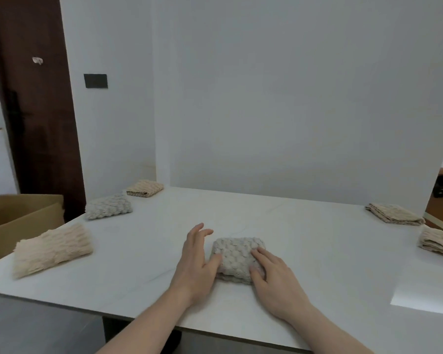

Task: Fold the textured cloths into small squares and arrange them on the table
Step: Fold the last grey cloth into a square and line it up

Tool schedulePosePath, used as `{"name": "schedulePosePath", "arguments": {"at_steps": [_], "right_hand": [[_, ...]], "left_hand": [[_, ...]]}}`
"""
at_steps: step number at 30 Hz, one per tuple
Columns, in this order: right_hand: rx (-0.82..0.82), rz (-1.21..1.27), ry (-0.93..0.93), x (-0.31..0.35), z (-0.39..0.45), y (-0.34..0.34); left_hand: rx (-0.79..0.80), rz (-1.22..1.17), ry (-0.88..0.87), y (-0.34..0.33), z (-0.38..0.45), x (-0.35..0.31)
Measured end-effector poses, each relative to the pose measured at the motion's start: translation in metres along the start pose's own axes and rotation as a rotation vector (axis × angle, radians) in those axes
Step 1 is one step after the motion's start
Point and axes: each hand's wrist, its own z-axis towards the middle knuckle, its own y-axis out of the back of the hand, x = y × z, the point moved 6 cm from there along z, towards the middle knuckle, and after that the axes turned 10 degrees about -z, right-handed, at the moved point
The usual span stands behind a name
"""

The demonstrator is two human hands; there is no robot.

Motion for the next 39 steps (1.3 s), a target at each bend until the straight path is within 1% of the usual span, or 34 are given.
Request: {"name": "schedulePosePath", "arguments": {"at_steps": [2, 5, 7, 11, 15, 20, 24, 29, 33, 36, 39], "right_hand": [[0.018, -0.006, 0.01, 0.0, 0.0, -0.001], [0.114, -0.046, 0.009, 0.001, 0.0, -0.007], [0.186, -0.075, -0.012, 0.001, -0.001, -0.01], [0.189, -0.076, -0.036, -0.001, 0.0, -0.01], [0.183, -0.085, -0.05, 0.001, -0.002, -0.009], [0.134, -0.095, -0.13, -0.004, -0.001, -0.007], [0.13, -0.095, -0.147, -0.003, -0.003, -0.005], [0.045, -0.023, -0.143, -0.004, -0.004, 0.003], [0.014, 0.053, -0.148, -0.009, -0.002, 0.003], [0.041, 0.17, -0.179, -0.013, -0.001, 0.004], [0.075, 0.245, -0.231, -0.016, -0.002, 0.006]], "left_hand": [[0.132, 0.045, -0.016, -0.009, -0.002, -0.002], [0.366, 0.317, 0.069, -0.028, -0.003, 0.006], [0.423, 0.434, 0.129, -0.033, -0.003, 0.01], [0.374, 0.392, 0.119, -0.029, -0.001, 0.01], [0.401, 0.495, 0.172, -0.031, -0.003, 0.014], [0.322, 0.426, 0.197, -0.026, -0.004, 0.011], [0.337, 0.478, 0.224, -0.026, -0.004, 0.015], [0.32, 0.421, 0.179, -0.024, -0.007, 0.009], [0.253, 0.357, 0.168, -0.019, -0.005, 0.008], [0.232, 0.275, 0.213, -0.016, -0.003, 0.011], [0.236, 0.209, 0.311, -0.014, -0.003, 0.009]]}}
